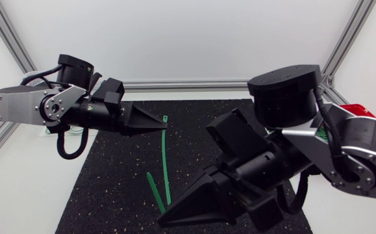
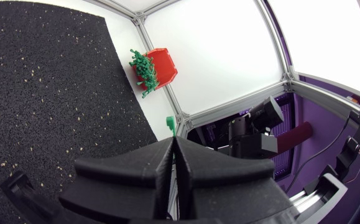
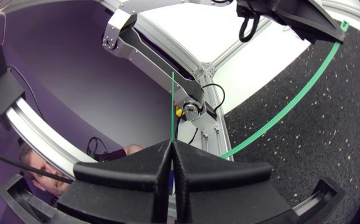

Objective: Take a green cable tie from the red box, thread the tail through the head to close it, then place it in the transparent bin on the left.

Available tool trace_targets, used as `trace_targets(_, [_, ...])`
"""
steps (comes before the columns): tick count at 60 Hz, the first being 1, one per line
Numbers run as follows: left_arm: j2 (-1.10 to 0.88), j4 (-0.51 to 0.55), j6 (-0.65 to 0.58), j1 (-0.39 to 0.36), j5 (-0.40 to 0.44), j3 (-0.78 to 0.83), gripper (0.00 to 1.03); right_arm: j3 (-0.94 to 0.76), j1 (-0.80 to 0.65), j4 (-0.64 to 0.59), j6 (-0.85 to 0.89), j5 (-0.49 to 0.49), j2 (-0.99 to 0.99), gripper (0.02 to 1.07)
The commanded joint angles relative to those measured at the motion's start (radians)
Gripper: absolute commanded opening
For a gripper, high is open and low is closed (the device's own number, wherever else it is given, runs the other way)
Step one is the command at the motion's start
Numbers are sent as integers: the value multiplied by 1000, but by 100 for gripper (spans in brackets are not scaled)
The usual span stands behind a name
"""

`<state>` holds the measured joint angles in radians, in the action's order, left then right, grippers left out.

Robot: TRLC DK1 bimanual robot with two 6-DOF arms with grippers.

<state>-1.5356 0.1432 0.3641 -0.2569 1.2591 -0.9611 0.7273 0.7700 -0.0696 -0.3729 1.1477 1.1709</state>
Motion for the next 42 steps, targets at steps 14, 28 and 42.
trace_targets(14, [169,-166,39,-76,-86,122,4,149,-40,-153,-356,-16,-77,8])
trace_targets(28, [265,-495,269,-128,-179,223,4,251,-23,-245,-478,-46,-45,8])
trace_targets(42, [382,-560,302,-183,-282,282,4,322,-21,-263,-578,-43,-2,8])
